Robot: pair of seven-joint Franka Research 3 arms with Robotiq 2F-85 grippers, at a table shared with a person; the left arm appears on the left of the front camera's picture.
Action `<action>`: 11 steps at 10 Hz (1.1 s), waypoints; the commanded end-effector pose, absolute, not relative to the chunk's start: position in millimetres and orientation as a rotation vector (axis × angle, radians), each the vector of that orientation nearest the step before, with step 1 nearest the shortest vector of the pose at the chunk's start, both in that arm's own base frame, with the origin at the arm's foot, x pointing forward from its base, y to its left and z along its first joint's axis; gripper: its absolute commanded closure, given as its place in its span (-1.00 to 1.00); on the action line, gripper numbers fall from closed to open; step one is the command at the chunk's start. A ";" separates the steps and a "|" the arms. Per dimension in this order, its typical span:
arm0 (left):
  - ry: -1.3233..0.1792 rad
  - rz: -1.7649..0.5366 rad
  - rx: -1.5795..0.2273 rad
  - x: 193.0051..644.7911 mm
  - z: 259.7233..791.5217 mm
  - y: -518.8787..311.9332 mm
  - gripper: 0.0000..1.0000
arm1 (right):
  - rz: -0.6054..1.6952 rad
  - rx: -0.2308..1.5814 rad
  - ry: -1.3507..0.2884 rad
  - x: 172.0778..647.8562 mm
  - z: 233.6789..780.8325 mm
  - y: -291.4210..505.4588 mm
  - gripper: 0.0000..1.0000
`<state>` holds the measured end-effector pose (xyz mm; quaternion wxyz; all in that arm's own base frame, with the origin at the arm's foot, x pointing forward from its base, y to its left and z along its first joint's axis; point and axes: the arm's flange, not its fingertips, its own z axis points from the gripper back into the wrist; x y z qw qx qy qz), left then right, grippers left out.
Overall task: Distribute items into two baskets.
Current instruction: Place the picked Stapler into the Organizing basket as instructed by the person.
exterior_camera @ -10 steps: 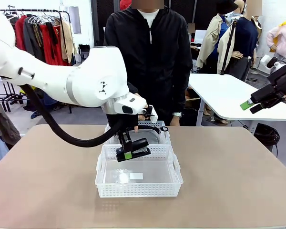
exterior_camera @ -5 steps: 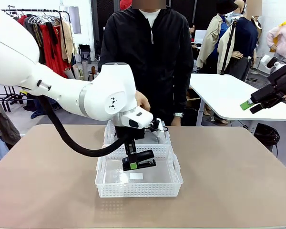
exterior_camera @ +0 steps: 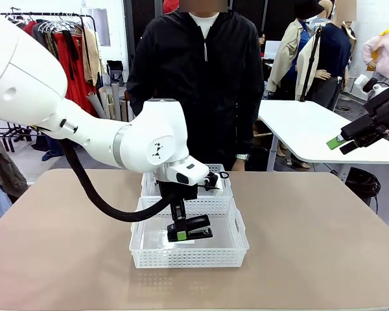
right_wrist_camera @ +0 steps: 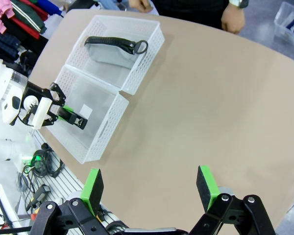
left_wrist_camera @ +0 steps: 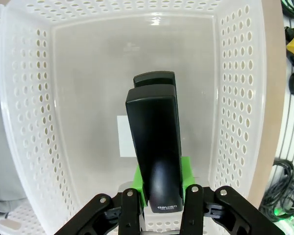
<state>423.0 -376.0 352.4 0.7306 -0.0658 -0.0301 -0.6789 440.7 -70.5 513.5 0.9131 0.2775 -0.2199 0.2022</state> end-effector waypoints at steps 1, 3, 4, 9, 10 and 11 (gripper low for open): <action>-0.065 -1.520 -0.125 427.7 351.6 -374.0 1.00 | 0.417 0.574 -0.457 440.3 514.8 -70.3 -1.00; -0.056 -1.527 -0.127 427.6 346.4 -375.6 1.00 | 0.417 0.574 -0.457 440.3 514.8 -70.3 -1.00; -0.050 -1.527 -0.129 428.0 344.0 -375.8 1.00 | 0.417 0.574 -0.457 440.3 514.8 -70.3 -1.00; -0.013 -1.530 -0.140 429.7 338.5 -376.4 0.43 | 0.417 0.574 -0.457 440.3 514.8 -70.3 -1.00; -0.017 -1.527 -0.146 429.9 338.4 -376.0 0.06 | 0.417 0.574 -0.457 440.3 514.8 -70.3 -1.00; -0.023 -1.525 -0.144 429.6 338.6 -375.4 -0.31 | 0.417 0.574 -0.457 440.3 514.8 -70.3 -1.00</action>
